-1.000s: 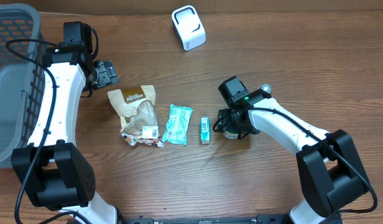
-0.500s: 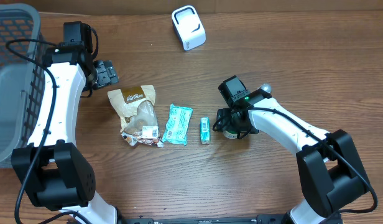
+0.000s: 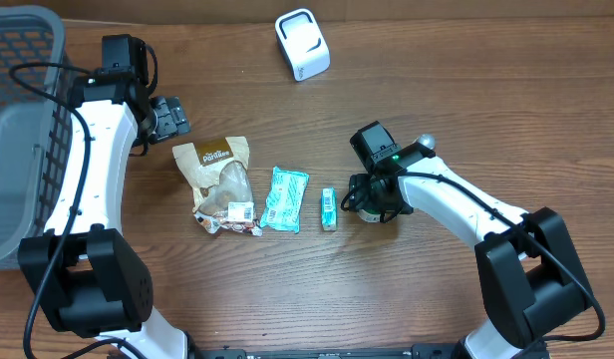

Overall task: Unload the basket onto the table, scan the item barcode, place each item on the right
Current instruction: 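Close the right gripper around the green-lidded jar, then lift the jar and swing it toward the white scanner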

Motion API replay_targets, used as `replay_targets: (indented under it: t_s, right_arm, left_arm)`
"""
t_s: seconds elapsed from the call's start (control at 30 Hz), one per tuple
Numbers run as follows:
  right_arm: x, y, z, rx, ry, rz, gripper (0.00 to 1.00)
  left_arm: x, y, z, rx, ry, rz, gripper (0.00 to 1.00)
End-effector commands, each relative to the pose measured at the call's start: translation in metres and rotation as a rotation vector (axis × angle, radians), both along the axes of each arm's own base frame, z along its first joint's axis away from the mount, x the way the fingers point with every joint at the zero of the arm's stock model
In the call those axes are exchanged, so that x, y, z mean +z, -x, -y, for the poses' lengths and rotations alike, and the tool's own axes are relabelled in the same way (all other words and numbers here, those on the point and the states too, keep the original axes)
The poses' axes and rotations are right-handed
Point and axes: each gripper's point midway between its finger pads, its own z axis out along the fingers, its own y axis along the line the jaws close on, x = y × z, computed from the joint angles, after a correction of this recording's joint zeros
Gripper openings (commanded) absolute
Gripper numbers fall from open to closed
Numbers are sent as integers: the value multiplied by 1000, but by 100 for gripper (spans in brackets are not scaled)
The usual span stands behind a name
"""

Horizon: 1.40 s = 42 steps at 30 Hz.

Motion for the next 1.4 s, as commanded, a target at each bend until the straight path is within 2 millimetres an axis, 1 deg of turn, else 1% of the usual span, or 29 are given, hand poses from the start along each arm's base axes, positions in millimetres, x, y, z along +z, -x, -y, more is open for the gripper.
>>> replay_targets:
  t_s: [0.0, 0.07, 0.17, 0.27, 0.33, 0.4, 0.47, 0.5, 0.53, 0.6, 0.63, 0.67, 0.73, 0.8, 0.87, 0.97, 1.03, 1.13, 1.37]
  right_arm:
    - [-2, 0, 1, 2, 0, 0, 73]
    - [-2, 0, 1, 2, 0, 0, 72]
    - [0, 0, 2, -1, 3, -6, 61]
    - [6, 0, 2, -1, 9, -18, 60]
    - [15, -1, 1, -1, 12, -25, 59]
    - [26, -4, -1, 0, 13, -25, 59]
    - [49, -9, -3, 0, 8, -18, 59]
    - [56, -11, -4, -1, 6, -14, 59]
    - [69, -13, -7, 1, -10, -8, 59]
    - [97, -14, -26, 16, -110, -11, 59]
    - [106, -14, -35, 25, -162, -18, 59]
    - [118, -10, -53, 44, -263, -42, 58]
    - [124, -4, -67, 62, -348, -78, 55]
    - [131, 7, -83, 81, -449, -136, 55]
    - [134, 14, -87, 85, -482, -173, 56]
    - [139, 33, -92, 81, -532, -266, 61]
    - [142, 42, -95, 79, -564, -313, 65]
    - [148, 56, -98, 69, -600, -385, 66]
    - [159, 70, -105, 58, -673, -469, 65]
  left_arm:
    - [9, -2, 2, -9, -15, 23, 100]
    - [9, -2, 2, -9, -15, 23, 100]
    - [9, -2, 2, -9, -15, 23, 100]
    - [9, -2, 2, -9, -15, 23, 100]
    - [9, -2, 2, -9, -15, 23, 100]
    - [9, -2, 2, -9, -15, 23, 99]
    - [9, -2, 2, -9, -15, 23, 100]
    - [9, -2, 2, -9, -16, 23, 100]
    - [9, -2, 2, -9, -15, 23, 99]
    - [9, -2, 2, -9, -15, 23, 100]
    - [9, -2, 2, -9, -15, 23, 100]
    - [9, -2, 2, -9, -15, 23, 99]
    - [9, -2, 2, -9, -15, 23, 100]
    - [9, -2, 2, -9, -15, 23, 100]
    - [9, -2, 2, -9, -15, 23, 100]
    - [9, -2, 2, -9, -15, 23, 100]
    - [9, -2, 2, -9, -15, 23, 100]
    - [9, -2, 2, -9, -15, 23, 100]
    - [9, -2, 2, -9, -15, 23, 100]
